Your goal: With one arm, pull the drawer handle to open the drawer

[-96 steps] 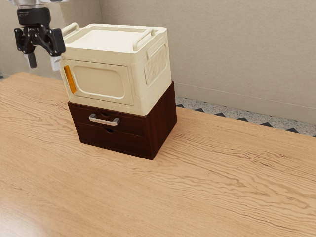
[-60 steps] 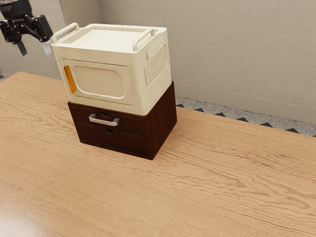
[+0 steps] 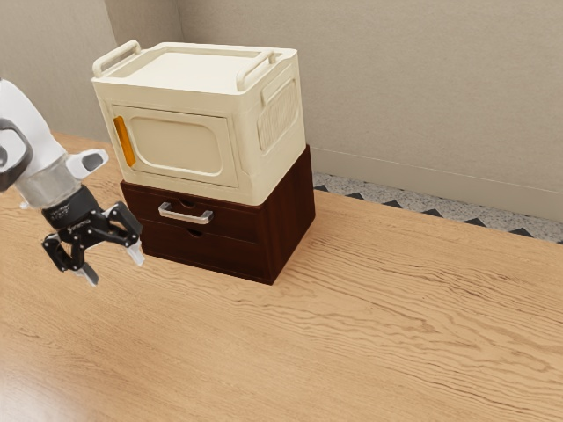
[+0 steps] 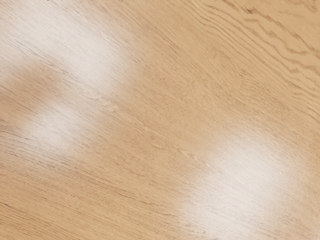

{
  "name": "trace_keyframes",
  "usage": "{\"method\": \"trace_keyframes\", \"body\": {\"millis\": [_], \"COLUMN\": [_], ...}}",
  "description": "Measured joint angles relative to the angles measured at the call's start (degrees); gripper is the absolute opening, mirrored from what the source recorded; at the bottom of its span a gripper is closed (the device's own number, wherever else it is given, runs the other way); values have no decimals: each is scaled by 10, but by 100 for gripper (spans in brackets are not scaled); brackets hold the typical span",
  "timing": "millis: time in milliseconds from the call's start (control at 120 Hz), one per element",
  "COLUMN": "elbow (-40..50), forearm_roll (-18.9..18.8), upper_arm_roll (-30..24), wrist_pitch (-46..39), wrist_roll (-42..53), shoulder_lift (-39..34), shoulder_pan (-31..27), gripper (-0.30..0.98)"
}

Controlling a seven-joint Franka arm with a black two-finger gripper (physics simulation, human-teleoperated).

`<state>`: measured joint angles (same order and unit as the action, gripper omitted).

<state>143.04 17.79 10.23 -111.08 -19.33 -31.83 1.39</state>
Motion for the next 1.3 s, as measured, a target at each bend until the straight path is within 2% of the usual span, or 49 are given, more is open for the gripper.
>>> {"method": "trace_keyframes", "body": {"millis": [208, 400, 625, 833, 1083, 1300], "elbow": [7, 12, 10, 6, 6, -3], "forearm_roll": [42, 64, 24, 16, 15, -29], "upper_arm_roll": [-5, -4, -17, -23, -23, -23], "wrist_pitch": [-145, -204, -268, -337, -364, -395], "wrist_roll": [-113, -188, -265, -333, -418, -474], "shoulder_lift": [59, 81, 119, 141, 147, 183], "shoulder_pan": [2, -4, 1, -8, -16, -17], "gripper": [63, 62, 61, 61, 62, 62]}}
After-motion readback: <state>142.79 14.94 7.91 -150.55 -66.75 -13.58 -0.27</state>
